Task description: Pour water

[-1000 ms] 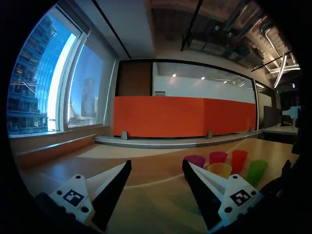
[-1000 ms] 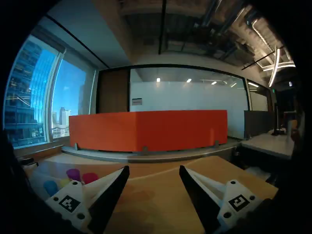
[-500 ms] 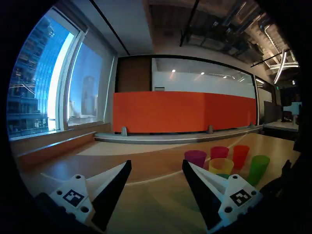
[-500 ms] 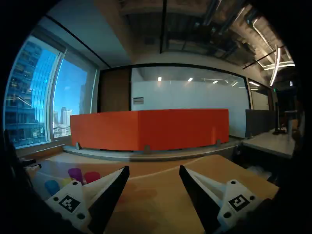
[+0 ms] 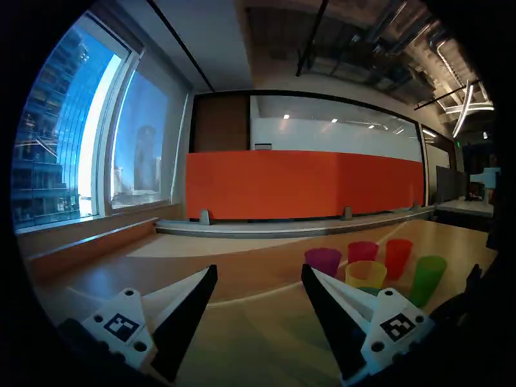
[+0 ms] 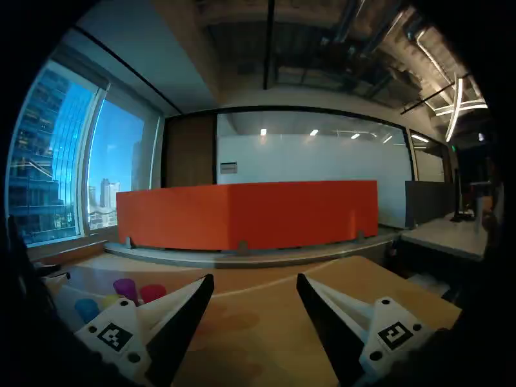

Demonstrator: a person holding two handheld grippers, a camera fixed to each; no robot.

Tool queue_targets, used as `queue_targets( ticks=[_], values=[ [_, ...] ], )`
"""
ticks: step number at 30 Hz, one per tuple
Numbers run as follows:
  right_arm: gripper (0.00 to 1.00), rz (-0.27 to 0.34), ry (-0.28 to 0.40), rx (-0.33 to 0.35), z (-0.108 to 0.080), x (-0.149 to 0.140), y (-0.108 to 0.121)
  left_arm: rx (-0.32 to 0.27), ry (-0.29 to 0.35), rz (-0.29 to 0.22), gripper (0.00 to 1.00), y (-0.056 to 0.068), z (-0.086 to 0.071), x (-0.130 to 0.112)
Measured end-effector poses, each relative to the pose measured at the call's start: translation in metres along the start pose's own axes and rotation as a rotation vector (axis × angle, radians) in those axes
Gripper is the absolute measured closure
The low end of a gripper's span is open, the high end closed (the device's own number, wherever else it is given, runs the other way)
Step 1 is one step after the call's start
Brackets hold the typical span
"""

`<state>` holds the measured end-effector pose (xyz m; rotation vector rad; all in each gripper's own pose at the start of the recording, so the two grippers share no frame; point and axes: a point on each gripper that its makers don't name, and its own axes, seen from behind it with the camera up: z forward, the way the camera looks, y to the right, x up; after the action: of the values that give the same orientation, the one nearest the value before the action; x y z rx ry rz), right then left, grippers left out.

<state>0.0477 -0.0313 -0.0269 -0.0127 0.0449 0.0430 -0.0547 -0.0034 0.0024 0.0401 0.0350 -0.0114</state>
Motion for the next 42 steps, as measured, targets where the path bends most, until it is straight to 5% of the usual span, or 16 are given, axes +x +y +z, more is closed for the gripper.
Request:
queue_targets(
  ticks=[14,29,42],
  values=[
    [0.01,-0.058,0.046,0.030,-0.009,-0.001,-0.005,0.000,0.000,0.002,0.03,-0.001,0.000,0.000],
    [0.01,-0.087,0.057,0.068,0.005,-0.023,-0.016,0.000,0.000,0.001,0.03,-0.001,0.000,0.000],
    [0.01,-0.089,0.057,0.026,0.016,-0.050,-0.007,0.000,-0.001,0.001,0.03,0.000,-0.001,0.000]
  ],
)
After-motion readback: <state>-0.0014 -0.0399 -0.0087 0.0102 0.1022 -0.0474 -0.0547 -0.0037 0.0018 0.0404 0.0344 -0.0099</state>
